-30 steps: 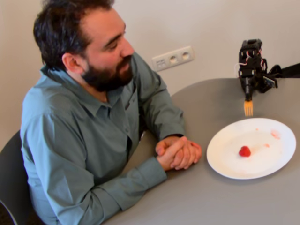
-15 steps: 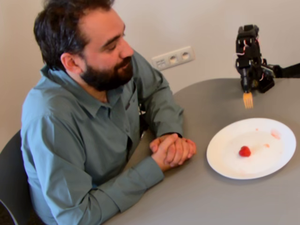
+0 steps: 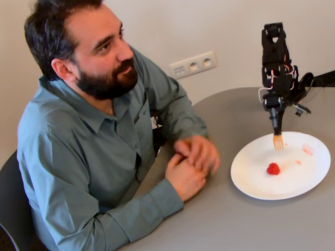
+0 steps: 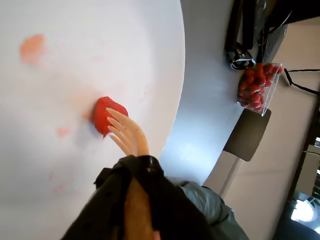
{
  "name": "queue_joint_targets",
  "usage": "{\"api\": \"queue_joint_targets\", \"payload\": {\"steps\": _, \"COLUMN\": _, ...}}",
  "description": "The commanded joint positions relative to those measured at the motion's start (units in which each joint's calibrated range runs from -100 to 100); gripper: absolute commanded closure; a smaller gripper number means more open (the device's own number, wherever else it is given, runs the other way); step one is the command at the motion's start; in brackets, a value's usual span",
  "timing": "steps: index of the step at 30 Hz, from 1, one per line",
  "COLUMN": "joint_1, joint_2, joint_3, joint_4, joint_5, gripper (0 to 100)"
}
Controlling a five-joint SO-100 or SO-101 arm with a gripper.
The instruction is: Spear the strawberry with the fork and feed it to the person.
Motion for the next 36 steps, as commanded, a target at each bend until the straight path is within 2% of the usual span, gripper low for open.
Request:
{"api": "queue_joint_targets", "payload": {"steps": 1, "joint_1": 0.06, "joint_2": 3.0, "joint_3": -5.67, "joint_4": -0.37, "joint_5": -0.29, "gripper": 98}}
{"api": "queue_joint_targets", "payload": {"steps": 7, "joint_1": 0.8, "joint_2": 10.96, "joint_3": -22.17, "joint_4": 10.94, "joint_5": -0.34, "gripper": 98}}
{"api": "queue_joint_targets", "payload": {"steps": 12, "joint_1": 4.01, "joint_2": 14.94, "joint_3": -29.39, "joint_4": 12.94, "joint_5": -0.55, "gripper": 98}}
{"api": "queue_joint_targets", "payload": {"steps": 21, "joint_1": 4.53, "joint_2": 15.54, "joint_3": -28.12, "joint_4": 11.9, "joint_5": -1.28, "gripper": 98}}
{"api": "queue_joint_targets", "payload": {"steps": 28, "joint_1": 4.61, "joint_2": 24.18, "joint_3": -27.04, "joint_4": 11.81, "joint_5": -2.64, "gripper": 98}}
{"api": "queue_joint_targets", "payload": {"steps": 36, "joint_1": 4.76, "joint_2": 25.11, "joint_3": -22.8, "joint_4": 6.07, "joint_5": -2.54, "gripper": 98}}
